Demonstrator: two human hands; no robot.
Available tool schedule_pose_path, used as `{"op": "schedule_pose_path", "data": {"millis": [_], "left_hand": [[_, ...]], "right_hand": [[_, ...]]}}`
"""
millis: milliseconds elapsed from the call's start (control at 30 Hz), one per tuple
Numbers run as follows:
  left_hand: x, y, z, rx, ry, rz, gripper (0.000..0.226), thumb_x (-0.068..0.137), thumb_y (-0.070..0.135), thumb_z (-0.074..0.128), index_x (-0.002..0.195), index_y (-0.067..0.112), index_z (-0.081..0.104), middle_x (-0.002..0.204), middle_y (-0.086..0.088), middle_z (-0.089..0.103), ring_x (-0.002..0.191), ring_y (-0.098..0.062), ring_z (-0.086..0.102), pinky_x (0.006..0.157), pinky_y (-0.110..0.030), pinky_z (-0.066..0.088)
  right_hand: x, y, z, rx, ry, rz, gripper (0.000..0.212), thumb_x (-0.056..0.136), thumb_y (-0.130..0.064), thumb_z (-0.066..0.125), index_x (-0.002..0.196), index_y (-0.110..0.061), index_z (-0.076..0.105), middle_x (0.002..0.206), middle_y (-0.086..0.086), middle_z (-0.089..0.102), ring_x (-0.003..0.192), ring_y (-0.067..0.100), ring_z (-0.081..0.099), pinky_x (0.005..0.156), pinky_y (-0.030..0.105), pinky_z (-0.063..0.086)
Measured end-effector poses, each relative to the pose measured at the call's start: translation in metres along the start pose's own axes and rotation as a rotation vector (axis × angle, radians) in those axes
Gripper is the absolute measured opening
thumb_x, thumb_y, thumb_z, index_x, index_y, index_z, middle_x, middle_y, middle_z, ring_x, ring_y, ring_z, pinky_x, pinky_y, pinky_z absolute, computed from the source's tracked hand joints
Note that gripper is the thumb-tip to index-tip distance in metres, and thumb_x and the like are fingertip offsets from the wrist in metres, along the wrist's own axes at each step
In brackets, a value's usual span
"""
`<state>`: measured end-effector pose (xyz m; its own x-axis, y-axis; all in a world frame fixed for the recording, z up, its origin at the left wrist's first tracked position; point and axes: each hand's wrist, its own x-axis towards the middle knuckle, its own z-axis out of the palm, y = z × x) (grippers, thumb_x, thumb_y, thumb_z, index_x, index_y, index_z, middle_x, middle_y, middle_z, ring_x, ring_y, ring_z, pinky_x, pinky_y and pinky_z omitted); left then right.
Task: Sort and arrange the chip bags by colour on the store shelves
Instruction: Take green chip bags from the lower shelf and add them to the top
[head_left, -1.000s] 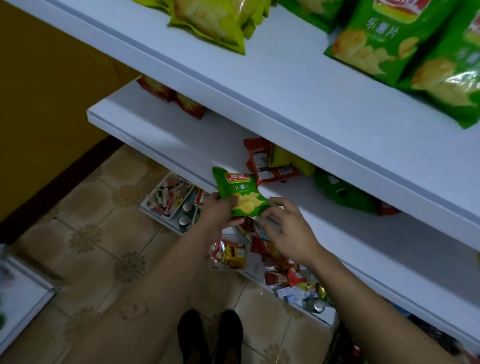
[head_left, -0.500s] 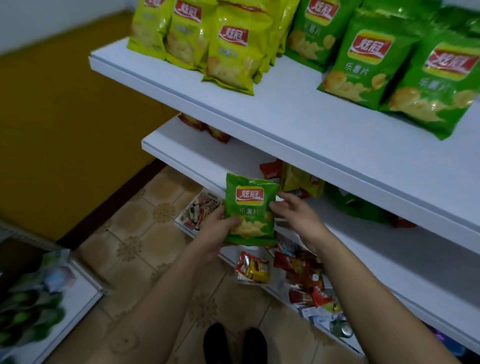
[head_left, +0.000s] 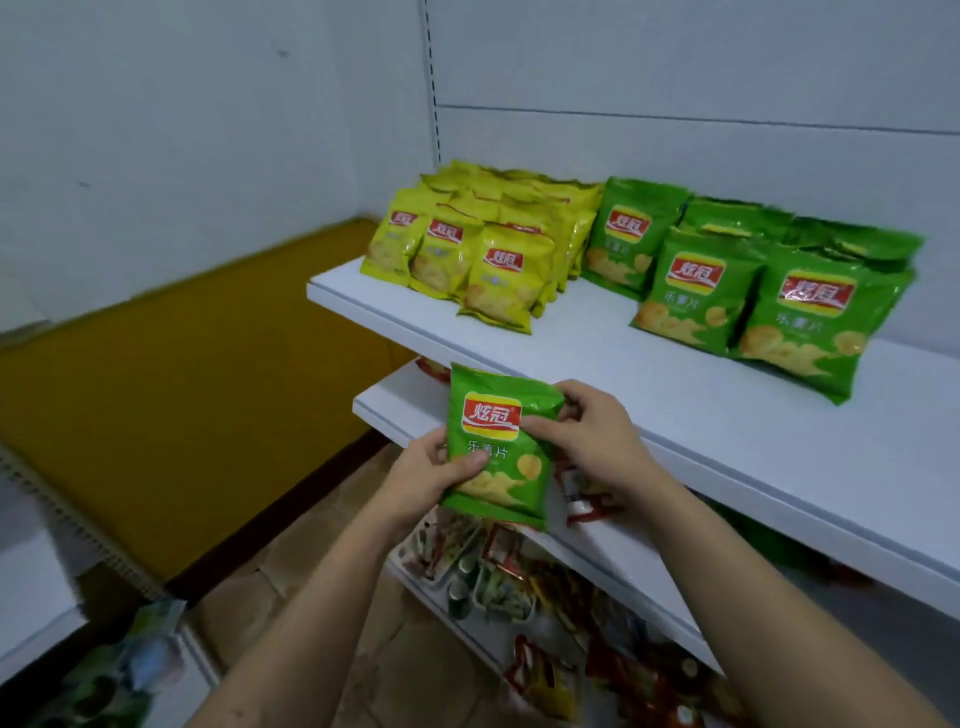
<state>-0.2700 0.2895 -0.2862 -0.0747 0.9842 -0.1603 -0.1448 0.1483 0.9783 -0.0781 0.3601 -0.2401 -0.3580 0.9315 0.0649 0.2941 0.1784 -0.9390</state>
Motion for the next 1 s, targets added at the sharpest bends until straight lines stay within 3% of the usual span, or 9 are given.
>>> {"op": "schedule_pose_path", "data": {"millis": [67,133,233,300,500,600,700,833,1000], "left_hand": [[0.010,0.026,0.009,0.049,0.005,0.080,0.046,0.075,0.015,0.077,0.117,0.004,0.061,0.109,-0.016,0.071,0.097,-0.030,0.069,0.082,-0.037,0.057],[0.021,0.050,0.022,0.117,0.011,0.151,0.043,0.074,0.019,0.075,0.113,0.008,0.063,0.107,-0.013,0.072,0.095,-0.028,0.070,0.084,-0.037,0.057],[0.038,0.077,0.040,0.172,0.044,0.229,0.033,0.079,0.013,0.074,0.110,0.007,0.064,0.102,-0.012,0.074,0.091,-0.025,0.071,0.078,-0.034,0.058],[0.049,0.091,0.050,0.196,0.061,0.268,0.030,0.082,0.009,0.073,0.111,0.006,0.064,0.100,-0.010,0.074,0.089,-0.024,0.071,0.076,-0.032,0.059],[0.083,0.119,0.081,0.295,-0.023,0.369,0.030,0.083,0.020,0.074,0.112,0.015,0.067,0.100,-0.003,0.075,0.092,-0.021,0.072,0.084,-0.043,0.058],[0.109,0.130,0.088,0.373,-0.015,0.414,0.026,0.081,0.029,0.076,0.106,0.024,0.068,0.098,0.004,0.075,0.092,-0.016,0.071,0.087,-0.045,0.056],[0.139,0.146,0.086,0.512,0.004,0.492,0.037,0.077,0.040,0.077,0.109,0.029,0.064,0.100,0.010,0.072,0.094,-0.010,0.068,0.086,-0.039,0.056],[0.173,0.175,0.074,0.704,0.097,0.653,0.051,0.078,0.036,0.077,0.123,0.025,0.055,0.108,0.011,0.063,0.100,-0.004,0.057,0.077,-0.018,0.042],[0.217,0.215,0.048,0.998,0.086,0.782,0.042,0.084,0.045,0.067,0.120,0.026,0.060,0.121,0.009,0.062,0.114,-0.011,0.055,0.098,-0.034,0.044]], "right_hand": [[0.010,-0.021,-0.016,0.006,0.073,-0.027,0.034,0.061,-0.040,0.085,0.081,-0.017,0.069,0.072,0.010,0.067,0.069,0.028,0.066,0.067,0.044,0.054],[0.020,-0.041,-0.037,0.064,0.090,-0.044,0.031,0.062,-0.034,0.085,0.081,-0.015,0.070,0.077,0.013,0.070,0.075,0.031,0.068,0.071,0.049,0.057],[0.033,-0.066,-0.071,0.130,0.097,-0.094,0.014,0.078,-0.010,0.077,0.084,-0.015,0.065,0.078,0.003,0.067,0.075,0.020,0.066,0.071,0.040,0.056],[0.041,-0.076,-0.091,0.143,0.151,-0.143,0.012,0.082,-0.006,0.072,0.088,-0.014,0.064,0.077,0.001,0.063,0.074,0.017,0.063,0.067,0.034,0.054],[0.064,-0.098,-0.131,-0.301,0.160,-0.241,0.041,0.074,-0.040,0.080,0.109,-0.023,0.069,0.101,-0.005,0.065,0.092,0.009,0.058,0.075,0.027,0.046],[0.085,-0.111,-0.144,-0.535,0.211,-0.260,0.043,0.073,-0.047,0.078,0.108,-0.024,0.069,0.091,-0.008,0.061,0.083,0.006,0.055,0.067,0.025,0.040],[0.113,-0.119,-0.155,-0.555,0.215,-0.239,0.035,0.071,-0.041,0.082,0.093,-0.023,0.061,0.076,-0.009,0.053,0.069,0.008,0.048,0.060,0.027,0.038],[0.154,-0.126,-0.170,-0.541,0.303,-0.196,0.032,0.069,-0.034,0.085,0.078,-0.019,0.058,0.078,0.001,0.064,0.071,0.017,0.055,0.065,0.033,0.045],[0.198,-0.139,-0.180,-0.682,0.321,-0.099,0.032,0.071,-0.029,0.084,0.085,-0.017,0.058,0.076,-0.003,0.057,0.072,0.016,0.052,0.060,0.028,0.040]]}}
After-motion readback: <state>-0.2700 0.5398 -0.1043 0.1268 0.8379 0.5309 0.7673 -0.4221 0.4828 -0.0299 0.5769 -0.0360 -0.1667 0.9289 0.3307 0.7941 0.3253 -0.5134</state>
